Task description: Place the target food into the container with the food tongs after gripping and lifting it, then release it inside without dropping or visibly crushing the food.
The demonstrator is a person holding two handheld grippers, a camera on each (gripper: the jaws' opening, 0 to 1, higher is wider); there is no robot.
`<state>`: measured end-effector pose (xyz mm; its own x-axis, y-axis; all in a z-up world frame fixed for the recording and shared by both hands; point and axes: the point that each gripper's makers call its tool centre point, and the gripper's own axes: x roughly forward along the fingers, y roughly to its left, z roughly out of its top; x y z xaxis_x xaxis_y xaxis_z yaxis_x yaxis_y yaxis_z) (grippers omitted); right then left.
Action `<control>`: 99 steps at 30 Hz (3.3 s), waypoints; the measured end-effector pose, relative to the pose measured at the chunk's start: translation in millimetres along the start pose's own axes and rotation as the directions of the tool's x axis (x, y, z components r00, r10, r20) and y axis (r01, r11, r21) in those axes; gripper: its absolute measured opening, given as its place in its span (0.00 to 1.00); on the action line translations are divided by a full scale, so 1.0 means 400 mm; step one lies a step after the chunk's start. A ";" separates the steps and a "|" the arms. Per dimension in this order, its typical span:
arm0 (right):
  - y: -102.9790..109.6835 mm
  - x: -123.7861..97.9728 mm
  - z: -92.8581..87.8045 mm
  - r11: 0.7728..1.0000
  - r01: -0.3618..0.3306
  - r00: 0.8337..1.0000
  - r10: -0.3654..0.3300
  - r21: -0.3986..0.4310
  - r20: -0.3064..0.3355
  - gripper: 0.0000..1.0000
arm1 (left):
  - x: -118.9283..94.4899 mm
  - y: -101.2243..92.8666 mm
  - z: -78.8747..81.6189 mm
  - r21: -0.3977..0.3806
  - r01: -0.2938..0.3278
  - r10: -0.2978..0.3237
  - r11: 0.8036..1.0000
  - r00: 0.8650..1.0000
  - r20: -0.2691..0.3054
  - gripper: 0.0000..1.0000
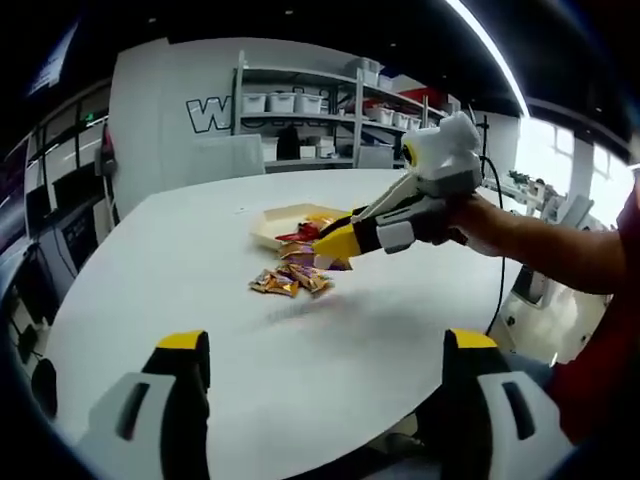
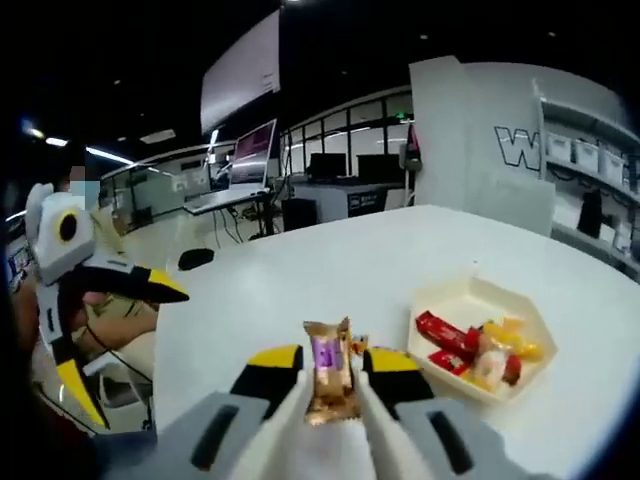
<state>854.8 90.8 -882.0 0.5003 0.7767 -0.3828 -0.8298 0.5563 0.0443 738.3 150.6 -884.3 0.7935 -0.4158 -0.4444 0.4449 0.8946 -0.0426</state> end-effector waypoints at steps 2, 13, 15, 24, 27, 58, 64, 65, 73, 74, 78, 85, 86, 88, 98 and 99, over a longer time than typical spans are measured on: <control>-0.011 -0.006 0.001 1.000 0.008 1.000 -0.008 0.006 0.002 0.18 | 0.001 -0.002 0.002 -0.001 0.002 -0.002 1.000 1.000 0.002 0.95; -0.078 -0.037 0.012 0.998 0.054 0.998 -0.054 0.013 0.006 0.18 | 0.007 -0.009 0.003 0.005 0.008 -0.008 1.000 1.000 0.001 0.95; -0.092 -0.042 0.018 0.998 0.064 0.998 -0.064 0.018 0.012 0.18 | 0.007 -0.008 0.006 0.009 0.006 -0.006 1.000 1.000 0.002 0.95; -0.132 -0.049 0.036 0.996 0.091 0.996 -0.092 0.026 0.021 0.18 | 0.009 -0.005 0.009 0.009 0.003 -0.003 1.000 1.000 0.004 0.95; -0.146 -0.047 0.042 0.995 0.101 0.995 -0.102 0.024 0.022 0.18 | 0.010 -0.005 0.010 0.011 0.003 -0.003 1.000 1.000 0.003 0.95; -0.260 0.032 0.085 0.983 0.178 0.984 -0.178 0.054 0.000 0.18 | 0.007 0.017 0.014 -0.001 -0.009 0.009 1.000 1.000 0.009 0.95; -0.278 0.046 0.089 0.980 0.190 0.982 -0.190 0.056 -0.006 0.18 | 0.007 0.016 0.013 -0.001 -0.005 0.005 1.000 1.000 0.009 0.95; -0.279 0.048 0.090 0.980 0.190 0.982 -0.190 0.058 -0.008 0.18 | 0.007 0.015 0.013 -0.001 -0.004 0.004 1.000 1.000 0.009 0.95; -0.301 0.068 0.120 0.976 0.217 0.976 -0.218 0.032 0.027 0.23 | 0.004 0.021 0.013 -0.001 -0.008 0.008 1.000 1.000 0.008 0.95; -0.302 0.067 0.125 0.974 0.226 0.973 -0.227 0.023 0.036 0.23 | 0.003 0.024 0.012 -0.002 -0.010 0.010 1.000 1.000 0.008 0.95; -0.299 0.063 0.135 0.975 0.223 0.974 -0.224 0.020 0.044 0.23 | -0.001 0.031 0.010 -0.005 -0.016 0.016 1.000 1.000 0.007 0.95; -0.300 0.048 0.138 0.974 0.223 0.973 -0.224 0.035 0.048 0.23 | -0.001 0.028 0.013 0.001 -0.012 0.012 1.000 1.000 0.009 0.95; -0.299 0.047 0.139 0.974 0.222 0.973 -0.224 0.036 0.049 0.23 | -0.001 0.026 0.013 0.002 -0.011 0.011 1.000 1.000 0.008 0.95; -0.298 0.045 0.138 0.974 0.222 0.974 -0.223 0.036 0.048 0.23 | -0.001 0.024 0.014 0.003 -0.010 0.010 1.000 1.000 0.010 0.95; -0.290 0.016 0.137 0.974 0.221 0.973 -0.224 0.050 0.054 0.23 | -0.005 0.017 0.013 0.004 -0.006 0.006 1.000 1.000 0.014 0.95; -0.288 0.014 0.137 0.974 0.221 0.973 -0.223 0.050 0.057 0.23 | -0.005 0.016 0.014 0.005 -0.006 0.006 1.000 1.000 0.015 0.95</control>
<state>966.7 47.4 -838.7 0.6862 0.6483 -0.3299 -0.6854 0.7281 0.0052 741.8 156.2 -878.8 0.8021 -0.4130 -0.4315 0.4421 0.8962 -0.0359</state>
